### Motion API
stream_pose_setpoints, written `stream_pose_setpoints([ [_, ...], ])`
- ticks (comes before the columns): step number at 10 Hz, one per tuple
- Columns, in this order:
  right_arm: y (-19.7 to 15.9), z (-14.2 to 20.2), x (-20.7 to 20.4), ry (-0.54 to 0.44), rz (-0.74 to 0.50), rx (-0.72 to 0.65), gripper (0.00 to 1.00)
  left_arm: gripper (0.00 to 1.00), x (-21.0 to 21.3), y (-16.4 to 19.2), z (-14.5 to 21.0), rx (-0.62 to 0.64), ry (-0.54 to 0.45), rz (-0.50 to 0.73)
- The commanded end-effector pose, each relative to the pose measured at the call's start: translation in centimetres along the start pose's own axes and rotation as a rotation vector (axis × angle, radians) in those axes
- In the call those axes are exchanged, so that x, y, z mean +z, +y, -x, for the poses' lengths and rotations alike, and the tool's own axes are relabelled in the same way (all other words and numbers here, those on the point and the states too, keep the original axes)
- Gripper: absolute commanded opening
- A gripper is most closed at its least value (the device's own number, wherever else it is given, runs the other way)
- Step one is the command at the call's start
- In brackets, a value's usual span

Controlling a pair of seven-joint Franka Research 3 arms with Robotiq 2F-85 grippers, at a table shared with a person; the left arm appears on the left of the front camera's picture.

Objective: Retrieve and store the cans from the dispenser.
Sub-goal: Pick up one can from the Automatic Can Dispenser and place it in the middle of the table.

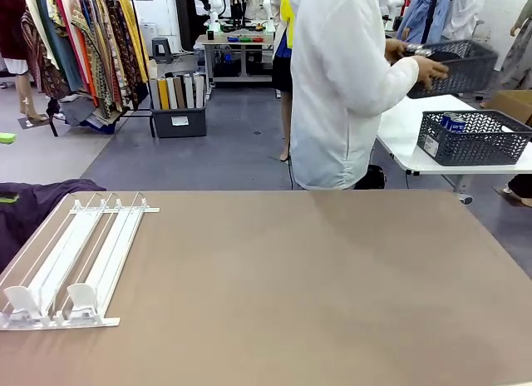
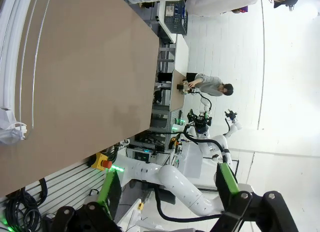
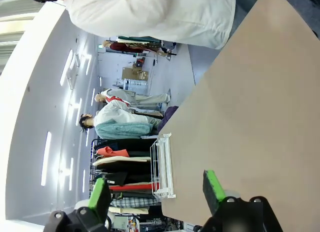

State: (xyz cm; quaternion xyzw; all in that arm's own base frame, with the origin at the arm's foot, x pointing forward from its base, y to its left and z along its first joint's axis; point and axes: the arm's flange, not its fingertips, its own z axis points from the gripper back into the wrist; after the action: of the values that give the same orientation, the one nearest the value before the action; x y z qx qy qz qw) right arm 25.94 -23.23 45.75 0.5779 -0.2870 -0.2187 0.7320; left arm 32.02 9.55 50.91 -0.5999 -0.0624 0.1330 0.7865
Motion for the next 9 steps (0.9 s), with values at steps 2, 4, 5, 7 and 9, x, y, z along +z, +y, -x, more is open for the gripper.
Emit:
stream_pose_setpoints([
  [2, 0.34, -0.2, -0.23, -0.013, -0.027, 0.007, 1.0, 1.0, 0.22, -0.09, 0.19, 0.004, 0.009, 0.003],
  [4, 0.34, -0.2, -0.23, -0.013, -0.027, 0.007, 1.0, 1.0, 0.22, -0.09, 0.19, 0.004, 0.009, 0.003],
  [5, 0.34, -0.2, -0.23, -0.013, -0.027, 0.007, 1.0, 1.0, 0.22, -0.09, 0.19, 0.004, 0.009, 0.003],
  [7, 0.34, -0.2, -0.23, -0.013, -0.027, 0.007, 1.0, 1.0, 0.22, -0.09, 0.19, 0.004, 0.009, 0.003],
  [9, 0.34, -0.2, -0.23, -0.013, -0.027, 0.007, 1.0, 1.0, 0.22, -0.09, 0.19, 0.004, 0.009, 0.003],
])
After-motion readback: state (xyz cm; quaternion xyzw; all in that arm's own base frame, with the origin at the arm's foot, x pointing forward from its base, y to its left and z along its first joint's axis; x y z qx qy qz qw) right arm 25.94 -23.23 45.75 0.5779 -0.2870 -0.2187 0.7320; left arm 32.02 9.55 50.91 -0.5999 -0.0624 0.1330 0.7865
